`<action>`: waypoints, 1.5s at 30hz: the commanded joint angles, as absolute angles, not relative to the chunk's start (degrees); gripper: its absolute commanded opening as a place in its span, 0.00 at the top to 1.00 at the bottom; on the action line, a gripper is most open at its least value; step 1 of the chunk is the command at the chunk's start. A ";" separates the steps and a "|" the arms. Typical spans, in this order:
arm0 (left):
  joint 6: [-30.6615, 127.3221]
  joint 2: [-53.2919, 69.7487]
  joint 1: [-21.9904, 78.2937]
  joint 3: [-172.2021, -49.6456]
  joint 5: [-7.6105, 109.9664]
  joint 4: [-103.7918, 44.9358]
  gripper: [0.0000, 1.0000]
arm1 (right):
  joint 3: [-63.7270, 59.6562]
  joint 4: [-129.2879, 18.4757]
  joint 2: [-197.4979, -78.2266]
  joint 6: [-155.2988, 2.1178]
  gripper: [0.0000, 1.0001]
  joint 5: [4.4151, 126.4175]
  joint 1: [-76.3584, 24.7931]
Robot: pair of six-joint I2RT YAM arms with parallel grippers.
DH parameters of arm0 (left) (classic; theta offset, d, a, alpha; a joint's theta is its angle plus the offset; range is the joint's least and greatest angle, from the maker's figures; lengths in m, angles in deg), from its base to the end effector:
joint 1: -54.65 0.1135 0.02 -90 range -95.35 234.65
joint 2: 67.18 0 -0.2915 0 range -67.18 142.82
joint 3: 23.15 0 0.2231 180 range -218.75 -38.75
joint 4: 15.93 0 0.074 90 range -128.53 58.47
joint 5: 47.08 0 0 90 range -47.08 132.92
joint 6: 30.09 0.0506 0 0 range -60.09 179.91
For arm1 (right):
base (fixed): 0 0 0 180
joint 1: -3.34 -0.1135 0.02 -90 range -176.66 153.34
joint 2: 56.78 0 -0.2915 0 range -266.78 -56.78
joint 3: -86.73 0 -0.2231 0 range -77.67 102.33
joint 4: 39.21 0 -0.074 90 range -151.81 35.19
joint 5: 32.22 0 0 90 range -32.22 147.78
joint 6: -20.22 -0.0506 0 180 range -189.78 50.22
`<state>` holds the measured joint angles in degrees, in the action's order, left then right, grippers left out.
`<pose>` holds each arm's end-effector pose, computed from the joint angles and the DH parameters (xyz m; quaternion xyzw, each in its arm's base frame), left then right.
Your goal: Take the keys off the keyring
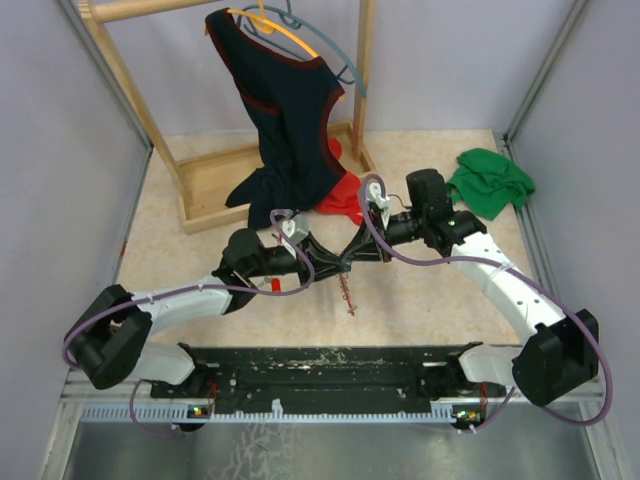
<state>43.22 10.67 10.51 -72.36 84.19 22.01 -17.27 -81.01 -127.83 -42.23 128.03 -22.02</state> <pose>0.1669 -0.2085 0.3096 0.4047 0.5249 -0.5578 0.4995 0.1789 0.1375 0.3538 -0.5563 0.5402 0.5075 0.3757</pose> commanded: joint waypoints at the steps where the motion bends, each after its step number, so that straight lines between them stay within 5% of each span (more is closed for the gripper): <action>1: 43.23 8.65 10.62 -71.01 81.74 24.70 0.81 | -16.32 -81.65 -127.71 -40.34 1.00 130.05 -22.76; 6: 44.09 7.19 10.79 -67.59 80.16 26.71 0.54 | -15.00 -84.33 -128.22 -38.71 1.00 130.13 -22.55; 13: 48.54 3.66 11.41 -59.75 78.28 32.04 0.39 | -12.44 -94.88 -128.32 -27.07 1.00 131.38 -20.63; 27: 49.86 2.40 11.85 -51.15 72.85 40.10 0.26 | -12.53 -97.64 -128.49 -23.45 1.00 132.22 -17.58; 45: 50.40 10.52 10.45 -51.67 73.50 53.73 0.35 | -12.72 -97.90 -129.02 -22.95 1.00 132.13 -17.05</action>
<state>48.88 10.18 11.23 -51.77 74.23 49.15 -15.32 -98.16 -128.70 -24.30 129.41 -17.65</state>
